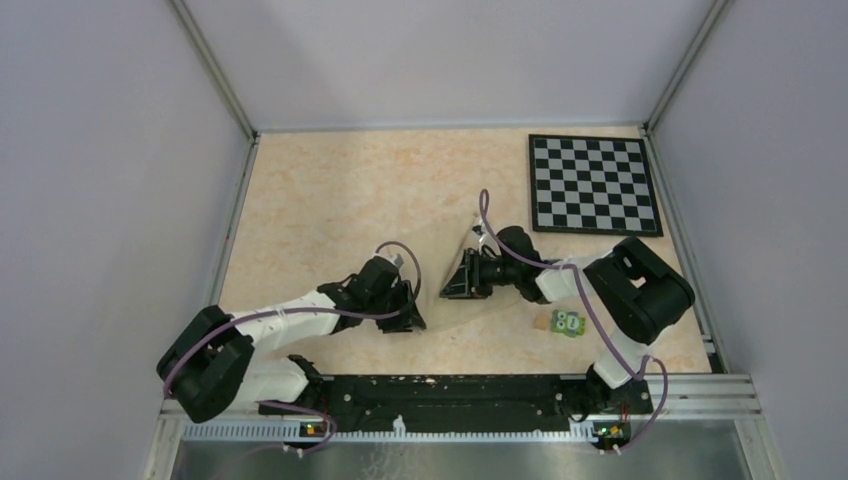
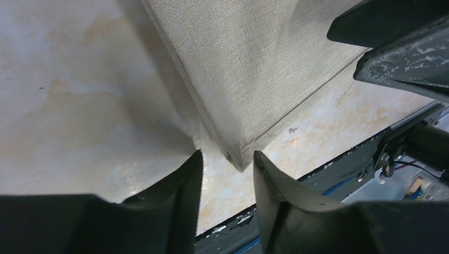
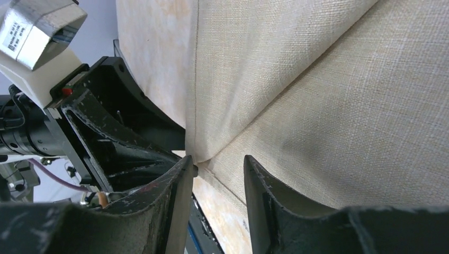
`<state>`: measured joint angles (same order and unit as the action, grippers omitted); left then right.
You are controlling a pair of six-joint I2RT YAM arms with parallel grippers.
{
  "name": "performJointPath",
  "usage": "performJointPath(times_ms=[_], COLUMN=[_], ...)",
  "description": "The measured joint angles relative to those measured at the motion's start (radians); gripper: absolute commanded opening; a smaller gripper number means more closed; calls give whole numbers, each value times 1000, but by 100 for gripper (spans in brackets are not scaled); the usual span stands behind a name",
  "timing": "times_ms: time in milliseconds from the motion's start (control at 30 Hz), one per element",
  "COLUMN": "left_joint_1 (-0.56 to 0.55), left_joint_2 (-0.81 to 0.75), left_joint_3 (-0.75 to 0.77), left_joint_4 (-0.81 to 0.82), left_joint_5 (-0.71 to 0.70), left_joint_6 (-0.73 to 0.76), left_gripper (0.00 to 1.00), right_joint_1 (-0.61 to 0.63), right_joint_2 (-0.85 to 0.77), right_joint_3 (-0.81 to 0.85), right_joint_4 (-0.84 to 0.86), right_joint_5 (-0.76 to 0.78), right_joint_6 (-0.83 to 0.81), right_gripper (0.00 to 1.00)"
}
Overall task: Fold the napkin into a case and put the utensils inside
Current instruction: Flatten out the upper triangle-folded napkin at the center of the board.
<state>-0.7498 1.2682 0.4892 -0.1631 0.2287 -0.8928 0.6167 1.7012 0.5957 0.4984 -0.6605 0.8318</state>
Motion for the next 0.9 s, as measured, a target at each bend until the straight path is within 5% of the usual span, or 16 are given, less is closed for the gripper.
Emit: performJointPath(times_ms=[167, 467, 633, 900], left_joint_1=[0, 135, 291, 317], left_joint_2=[-92, -175, -221, -116], left_joint_3=[1, 39, 17, 14], left_joint_4=[-56, -100, -63, 0], left_joint_5=[-31, -16, 49, 115], left_joint_6=[1, -3, -18, -8], left_gripper=[51, 40, 39, 35], right_joint_1=[8, 92, 143, 197], right_joint_2=[0, 50, 148, 220], right_joint_3=[0, 8, 16, 15], right_joint_4=[14, 149, 246, 317], right_joint_5=[-23, -68, -84, -85], right_joint_6=[6, 109, 183, 211], right_gripper=[40, 8, 4, 1])
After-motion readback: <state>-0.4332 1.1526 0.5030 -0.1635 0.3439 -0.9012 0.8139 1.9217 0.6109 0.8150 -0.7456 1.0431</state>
